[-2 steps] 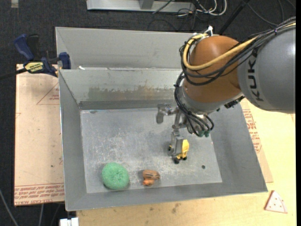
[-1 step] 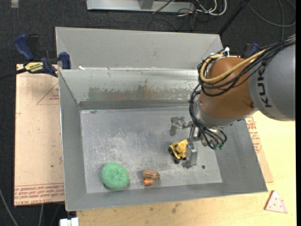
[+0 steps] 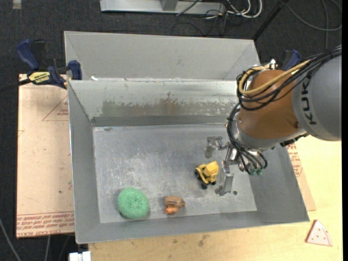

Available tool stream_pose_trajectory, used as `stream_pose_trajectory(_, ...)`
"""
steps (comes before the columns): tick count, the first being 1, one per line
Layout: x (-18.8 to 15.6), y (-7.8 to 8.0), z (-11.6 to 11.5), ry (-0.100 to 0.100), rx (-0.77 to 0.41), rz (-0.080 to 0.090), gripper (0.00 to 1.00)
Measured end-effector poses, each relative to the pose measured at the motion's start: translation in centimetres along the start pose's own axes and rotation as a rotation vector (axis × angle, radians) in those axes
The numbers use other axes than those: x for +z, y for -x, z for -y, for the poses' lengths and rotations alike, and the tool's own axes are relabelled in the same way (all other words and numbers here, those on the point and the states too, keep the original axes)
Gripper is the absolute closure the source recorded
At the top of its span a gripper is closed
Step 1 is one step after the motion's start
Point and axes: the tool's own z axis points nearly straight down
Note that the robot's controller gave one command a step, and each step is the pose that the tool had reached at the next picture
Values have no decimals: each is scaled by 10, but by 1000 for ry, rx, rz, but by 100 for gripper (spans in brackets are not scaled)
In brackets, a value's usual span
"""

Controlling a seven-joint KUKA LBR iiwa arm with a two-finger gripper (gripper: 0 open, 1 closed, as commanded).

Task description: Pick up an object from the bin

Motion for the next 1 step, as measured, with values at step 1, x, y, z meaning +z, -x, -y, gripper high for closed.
stream_pose_trajectory(1, 5, 12, 8, 1, -47, 8, 0)
